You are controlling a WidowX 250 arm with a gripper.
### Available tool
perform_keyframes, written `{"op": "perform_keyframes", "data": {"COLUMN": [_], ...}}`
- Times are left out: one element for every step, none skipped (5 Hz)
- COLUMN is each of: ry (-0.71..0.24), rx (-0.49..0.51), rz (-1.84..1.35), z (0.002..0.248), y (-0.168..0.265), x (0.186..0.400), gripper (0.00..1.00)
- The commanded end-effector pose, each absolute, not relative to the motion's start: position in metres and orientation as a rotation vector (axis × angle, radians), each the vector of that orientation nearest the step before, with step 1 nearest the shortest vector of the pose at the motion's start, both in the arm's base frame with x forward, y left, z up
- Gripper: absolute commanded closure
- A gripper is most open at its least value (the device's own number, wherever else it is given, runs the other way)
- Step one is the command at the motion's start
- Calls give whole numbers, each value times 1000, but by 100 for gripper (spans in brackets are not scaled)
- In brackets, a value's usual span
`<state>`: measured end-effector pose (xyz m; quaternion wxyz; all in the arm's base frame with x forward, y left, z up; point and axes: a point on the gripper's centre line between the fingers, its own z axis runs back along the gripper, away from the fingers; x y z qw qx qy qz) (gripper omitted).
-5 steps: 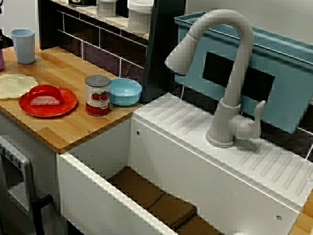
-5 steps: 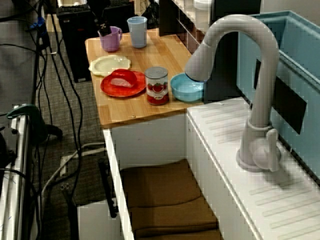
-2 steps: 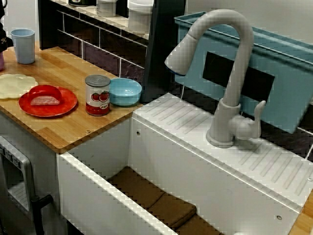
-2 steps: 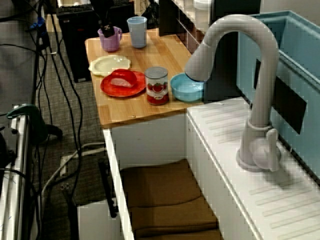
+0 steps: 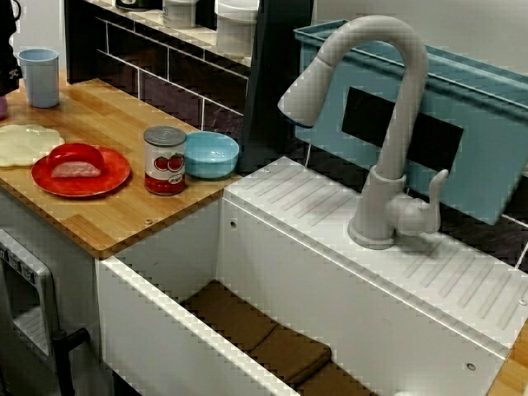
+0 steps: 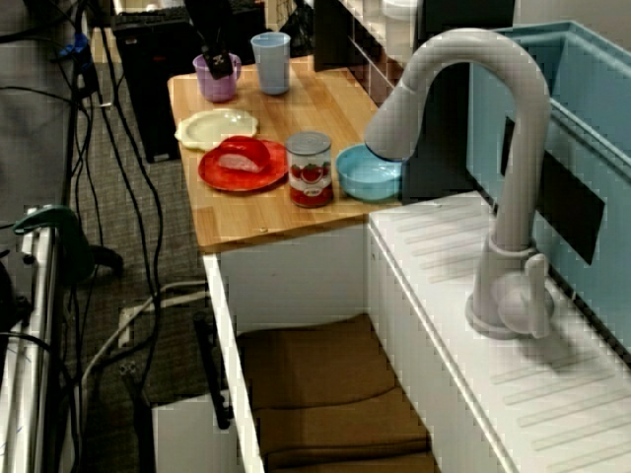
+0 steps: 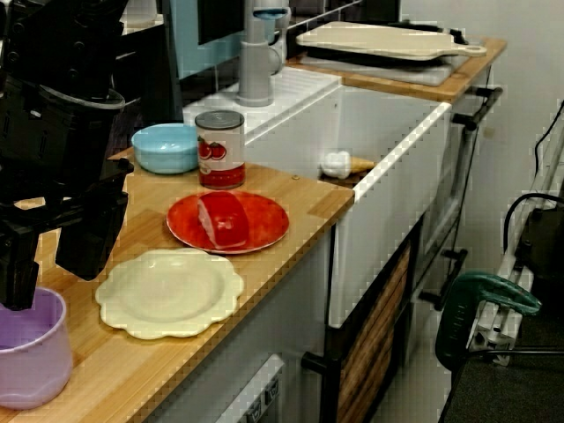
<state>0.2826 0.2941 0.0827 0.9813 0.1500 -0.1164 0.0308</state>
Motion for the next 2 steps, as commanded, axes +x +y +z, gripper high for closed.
{"op": "perform_keyframes", "data": {"ry": [-262,-252], "rx": [351,363], "rz": [65,53], "z": [102,98], "y": [300,298], "x": [297,300], "gripper": [0,0]}}
